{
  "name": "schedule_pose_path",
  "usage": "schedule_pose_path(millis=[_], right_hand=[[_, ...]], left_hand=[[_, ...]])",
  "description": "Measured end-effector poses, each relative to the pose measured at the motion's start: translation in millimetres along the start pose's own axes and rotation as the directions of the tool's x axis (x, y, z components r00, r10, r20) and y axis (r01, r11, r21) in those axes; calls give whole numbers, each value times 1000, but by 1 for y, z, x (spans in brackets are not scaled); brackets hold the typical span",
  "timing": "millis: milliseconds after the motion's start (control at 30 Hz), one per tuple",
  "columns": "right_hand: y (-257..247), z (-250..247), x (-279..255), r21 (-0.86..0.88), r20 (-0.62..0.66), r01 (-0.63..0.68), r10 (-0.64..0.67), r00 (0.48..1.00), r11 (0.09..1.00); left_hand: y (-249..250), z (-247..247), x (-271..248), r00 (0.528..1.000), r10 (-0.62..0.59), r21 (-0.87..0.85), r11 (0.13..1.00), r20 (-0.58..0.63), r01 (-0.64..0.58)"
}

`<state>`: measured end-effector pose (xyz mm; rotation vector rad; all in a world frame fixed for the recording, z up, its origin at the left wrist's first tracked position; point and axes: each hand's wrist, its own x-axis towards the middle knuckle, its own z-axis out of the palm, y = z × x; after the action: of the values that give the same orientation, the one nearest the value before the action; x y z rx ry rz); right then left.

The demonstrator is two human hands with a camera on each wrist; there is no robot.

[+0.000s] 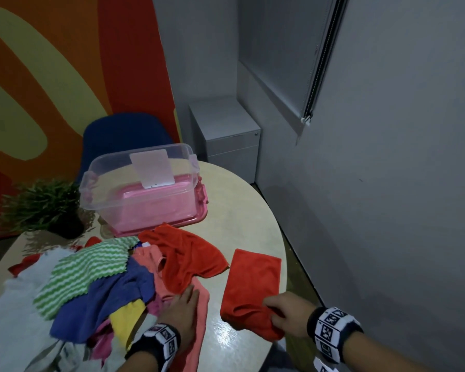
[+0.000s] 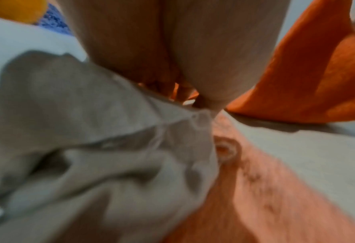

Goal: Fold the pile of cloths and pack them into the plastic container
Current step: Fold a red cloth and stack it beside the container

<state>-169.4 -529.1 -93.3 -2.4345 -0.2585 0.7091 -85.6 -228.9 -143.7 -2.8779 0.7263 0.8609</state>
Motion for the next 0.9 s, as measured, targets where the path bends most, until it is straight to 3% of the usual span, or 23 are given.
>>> schedule_pose_path(millis=[67,133,200,267,367,500,667,800,900], right_hand=[[-7,-1,3,-23,13,58,-58,998,998],[-11,1,7,-30,28,107,-106,994,994],[-12,1,8,18,20,79,-79,997,997],[-7,-2,8,72,23,20,-22,999,997],[5,-8,6,94,67,-49,43,997,994],[20,-9,8,242,-15,-157,166,986,957],[26,-5,27,512,-95,-200,286,953,836],[28,-3,45,560,-66,-247,340,938,791],[33,-4,55,556,-127,-272,404,906,785]], left_hand=[[13,-9,0,995,68,-71,995,-67,-73],[30,-16,1,959,241,-164,950,-149,-264],[44,-20,3,939,317,-308,887,-133,-343],[47,-20,5,956,285,-513,812,-66,-277],[39,-13,10,970,241,-667,722,-5,-183],[34,-5,19,983,181,-738,668,38,-95],[31,-2,33,999,44,-772,636,20,-12],[36,-19,34,999,17,-809,588,43,25],[39,-28,45,1000,5,-808,589,10,5]])
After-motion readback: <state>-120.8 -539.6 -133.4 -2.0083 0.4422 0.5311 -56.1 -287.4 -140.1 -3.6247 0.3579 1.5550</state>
